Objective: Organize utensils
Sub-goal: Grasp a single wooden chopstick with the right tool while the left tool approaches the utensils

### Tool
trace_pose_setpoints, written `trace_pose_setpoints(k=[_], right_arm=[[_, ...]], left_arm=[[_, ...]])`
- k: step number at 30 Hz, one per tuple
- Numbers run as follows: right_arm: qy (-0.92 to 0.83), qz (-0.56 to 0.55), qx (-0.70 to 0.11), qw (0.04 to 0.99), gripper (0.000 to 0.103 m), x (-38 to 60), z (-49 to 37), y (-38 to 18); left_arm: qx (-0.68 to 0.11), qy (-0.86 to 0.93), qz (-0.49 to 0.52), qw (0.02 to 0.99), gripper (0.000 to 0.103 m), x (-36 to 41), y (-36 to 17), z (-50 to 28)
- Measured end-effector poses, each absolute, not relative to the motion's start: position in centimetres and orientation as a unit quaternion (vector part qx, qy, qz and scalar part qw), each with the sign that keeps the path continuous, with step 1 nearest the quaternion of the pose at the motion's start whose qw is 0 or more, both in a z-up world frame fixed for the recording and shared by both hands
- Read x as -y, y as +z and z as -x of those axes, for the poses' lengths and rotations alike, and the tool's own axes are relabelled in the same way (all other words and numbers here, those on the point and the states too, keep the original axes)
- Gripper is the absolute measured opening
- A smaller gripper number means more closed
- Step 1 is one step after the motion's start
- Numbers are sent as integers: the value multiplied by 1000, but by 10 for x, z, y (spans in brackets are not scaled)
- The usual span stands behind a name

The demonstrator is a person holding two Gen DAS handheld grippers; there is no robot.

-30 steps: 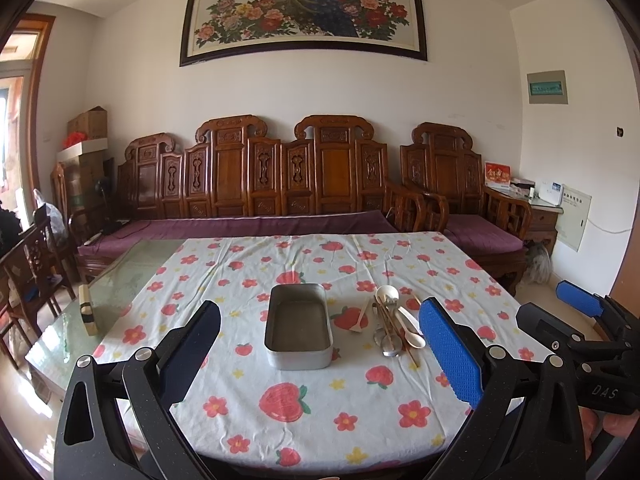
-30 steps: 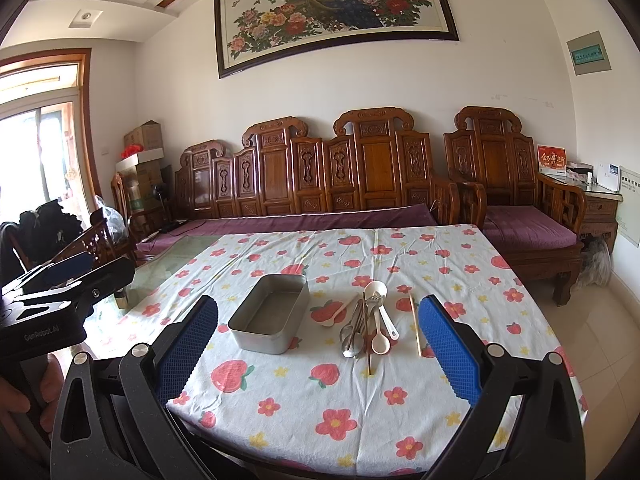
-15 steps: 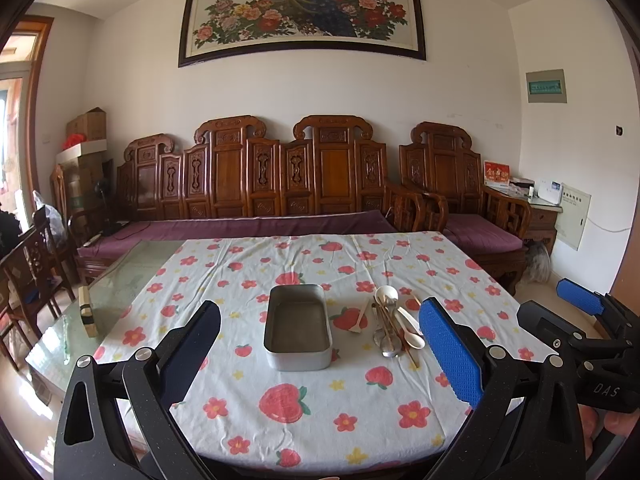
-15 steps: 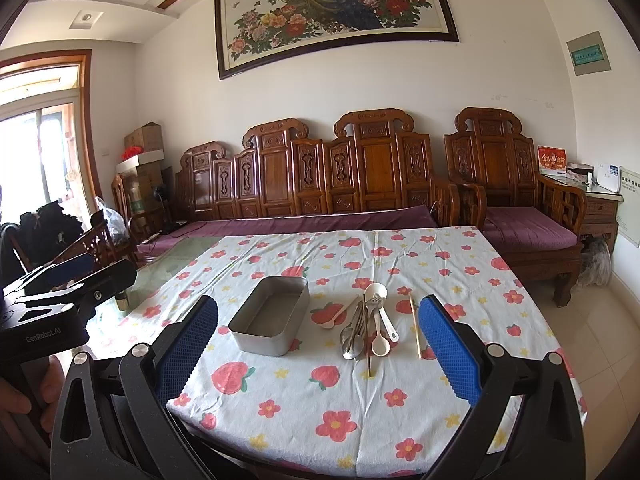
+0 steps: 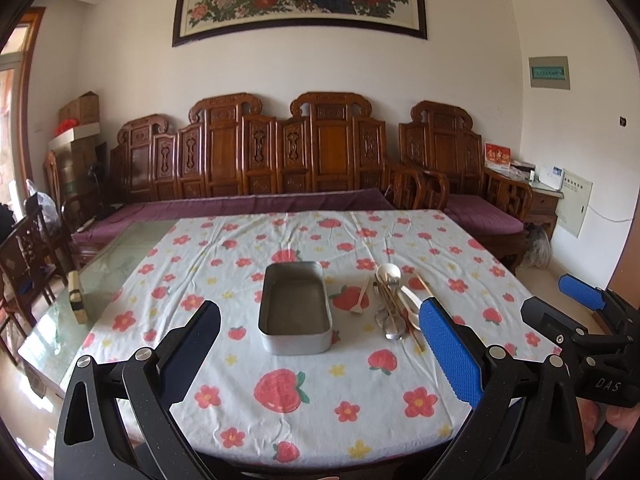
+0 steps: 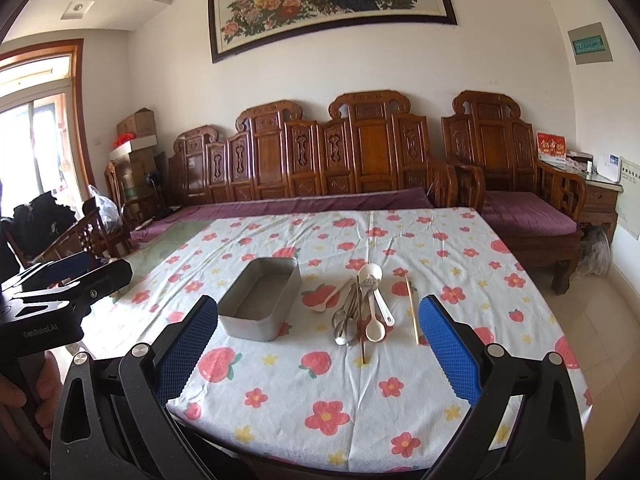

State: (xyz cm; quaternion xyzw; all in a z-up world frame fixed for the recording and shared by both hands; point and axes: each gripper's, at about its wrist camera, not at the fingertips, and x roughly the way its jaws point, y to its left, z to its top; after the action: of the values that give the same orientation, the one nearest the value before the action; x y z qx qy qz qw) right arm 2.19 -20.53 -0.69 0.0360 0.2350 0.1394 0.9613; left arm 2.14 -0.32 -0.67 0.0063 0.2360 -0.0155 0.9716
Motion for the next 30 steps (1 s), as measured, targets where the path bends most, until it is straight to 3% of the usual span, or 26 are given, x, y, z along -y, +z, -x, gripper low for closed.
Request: trace_pose_setpoints(k=[12, 21, 30], right_arm=[[143, -29, -265, 953, 100, 201, -60, -42], [138, -3, -288, 947, 94, 210, -105, -58], [102, 20, -334, 937, 77, 249, -181, -86]], left_arm=[[-273, -30, 1, 961, 96, -4, -44, -55], [-298, -49, -14, 953, 96, 2, -61, -87], [-320, -85, -23, 943, 96, 24, -72, -118]])
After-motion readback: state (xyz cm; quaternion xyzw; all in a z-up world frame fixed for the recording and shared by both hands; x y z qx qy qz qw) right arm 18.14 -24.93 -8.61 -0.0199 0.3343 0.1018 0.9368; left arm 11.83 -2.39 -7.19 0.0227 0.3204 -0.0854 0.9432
